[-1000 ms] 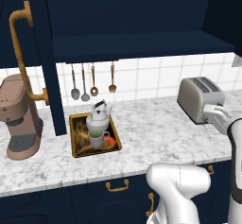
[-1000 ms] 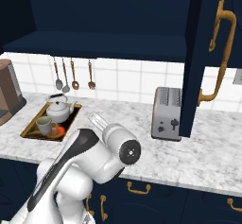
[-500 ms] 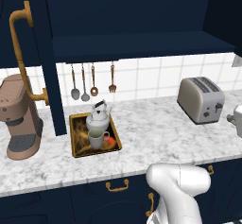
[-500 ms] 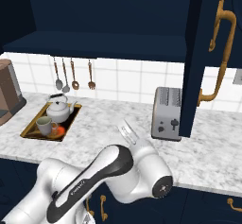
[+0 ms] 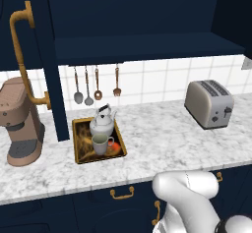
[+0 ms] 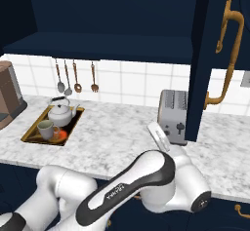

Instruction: Pick the kettle from the counter and place it on the tray. Then pick the mug from the cabinet and place it on the tray. Then close the cabinet doors.

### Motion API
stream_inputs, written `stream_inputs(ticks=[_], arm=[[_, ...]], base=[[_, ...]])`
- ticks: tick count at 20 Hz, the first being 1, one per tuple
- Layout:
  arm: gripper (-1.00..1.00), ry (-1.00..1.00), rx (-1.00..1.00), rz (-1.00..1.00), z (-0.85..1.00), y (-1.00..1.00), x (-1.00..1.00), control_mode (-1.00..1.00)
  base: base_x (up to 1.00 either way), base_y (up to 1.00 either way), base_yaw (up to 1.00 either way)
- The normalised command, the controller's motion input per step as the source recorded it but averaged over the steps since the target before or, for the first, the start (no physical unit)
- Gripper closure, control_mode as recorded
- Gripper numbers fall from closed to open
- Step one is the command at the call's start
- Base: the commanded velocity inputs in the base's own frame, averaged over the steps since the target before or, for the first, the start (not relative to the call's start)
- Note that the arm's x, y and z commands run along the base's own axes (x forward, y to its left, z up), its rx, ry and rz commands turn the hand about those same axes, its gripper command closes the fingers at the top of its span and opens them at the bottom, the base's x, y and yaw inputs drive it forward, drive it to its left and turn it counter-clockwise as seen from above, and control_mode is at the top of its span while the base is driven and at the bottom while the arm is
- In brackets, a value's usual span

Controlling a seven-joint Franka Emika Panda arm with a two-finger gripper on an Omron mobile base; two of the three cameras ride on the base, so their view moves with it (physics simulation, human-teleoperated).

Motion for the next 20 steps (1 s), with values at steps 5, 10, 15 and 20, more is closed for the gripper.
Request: stream_inputs(ticks=[5,10,15,20], arm=[[1.0,-0.07,0.01,0.0,-0.1,0.0,0.0,-1.0],[1.0,-0.2,0.13,0.0,-0.01,-0.05,0.05,-1.0],[1.0,-0.35,0.28,0.0,0.14,-0.2,0.17,-1.0],[1.0,-0.33,0.31,-0.03,0.36,-0.48,0.18,-1.0]], base=[[0.0,0.0,0.0],[0.0,0.0,0.0],[0.0,0.0,0.0],[0.0,0.0,0.0]])
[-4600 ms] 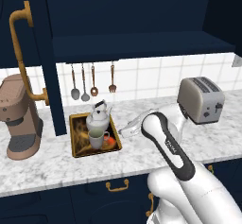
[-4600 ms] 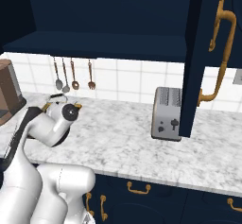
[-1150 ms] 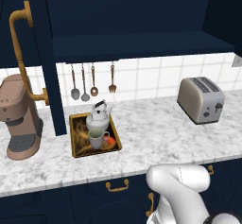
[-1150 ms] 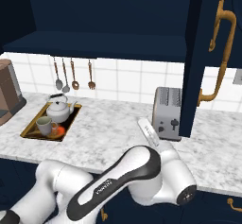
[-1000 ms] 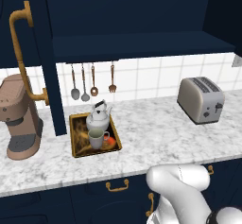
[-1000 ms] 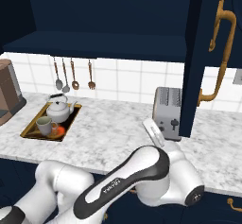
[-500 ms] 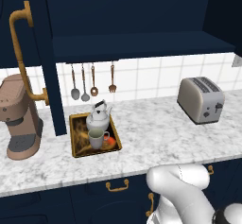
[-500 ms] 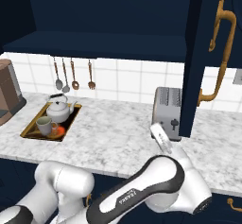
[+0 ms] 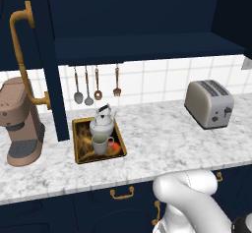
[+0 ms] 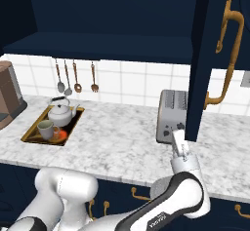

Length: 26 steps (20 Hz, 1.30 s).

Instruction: Pick the kettle from the counter and place it on the tray. Then pick the mug from the cabinet and place it on the tray. Then close the cabinet doors.

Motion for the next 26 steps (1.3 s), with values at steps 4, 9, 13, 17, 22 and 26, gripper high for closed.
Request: stream_inputs(ticks=[4,9,13,17,22,26], arm=[[1.0,-0.14,0.22,-0.03,0.2,-0.52,0.07,-1.0],[1.0,0.0,0.05,0.0,0.0,-0.24,0.0,-1.0],[1.0,-0.01,0.13,-0.03,0.1,-0.57,0.0,-1.0],[1.0,-0.01,0.01,-0.04,0.23,-0.2,0.0,-1.0],[1.0,-0.02,0.02,0.0,0.2,-0.3,0.03,-1.0],[1.0,-0.19,0.06,0.0,0.04,-0.2,0.12,-1.0]], base=[[0.0,0.0,0.0],[0.0,0.0,0.0],[0.0,0.0,0.0],[0.0,0.0,0.0],[0.0,0.0,0.0],[0.0,0.0,0.0]])
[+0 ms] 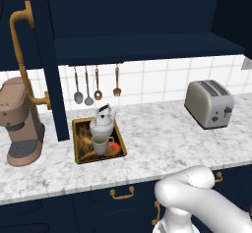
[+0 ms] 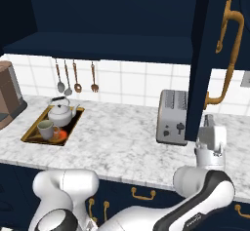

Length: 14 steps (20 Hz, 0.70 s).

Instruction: Pick the kettle from the counter and place it on the tray. Then pick the mug from the cabinet and place it on the tray. Then close the cabinet doors.

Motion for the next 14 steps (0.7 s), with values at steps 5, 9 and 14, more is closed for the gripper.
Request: stream_inputs(ticks=[5,9,14], arm=[[1.0,-0.24,0.02,0.0,0.11,0.0,0.16,-1.0],[1.0,-0.15,0.02,0.0,0.4,-0.06,0.16,-1.0],[1.0,-0.18,0.0,0.0,0.28,-0.01,0.08,-1.0]], base=[[0.0,0.0,0.0],[0.0,0.0,0.0],[0.0,0.0,0.0]])
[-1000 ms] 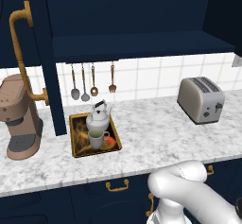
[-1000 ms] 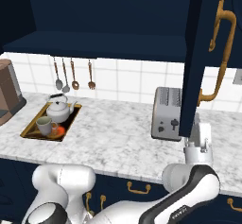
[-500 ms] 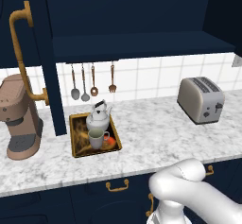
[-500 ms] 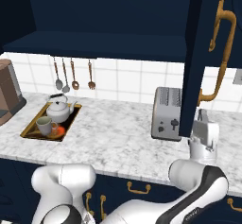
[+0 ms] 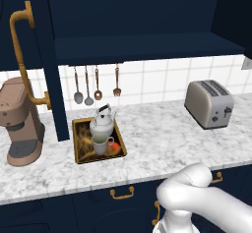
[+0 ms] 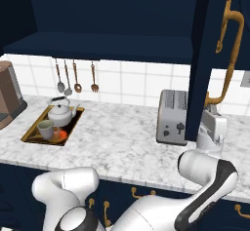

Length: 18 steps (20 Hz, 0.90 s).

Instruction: Pick the kettle from the counter and place it on the tray. Then pick the mug from the cabinet and place it on the tray. Then close the cabinet doors.

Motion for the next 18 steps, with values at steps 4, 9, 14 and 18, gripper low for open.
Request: stream_inputs(ticks=[4,9,14,18], arm=[[1.0,-0.04,-0.06,-0.01,0.41,0.14,-0.08,-1.0],[1.0,0.11,-0.18,-0.05,0.49,0.39,-0.21,-1.0],[1.0,0.11,-0.25,-0.07,0.1,0.84,-0.37,-1.0],[1.0,0.01,-0.15,-0.12,0.27,0.87,-0.21,-1.0]], base=[[0.0,0.0,0.0],[0.0,0.0,0.0],[0.0,0.0,0.0],[0.0,0.0,0.0]])
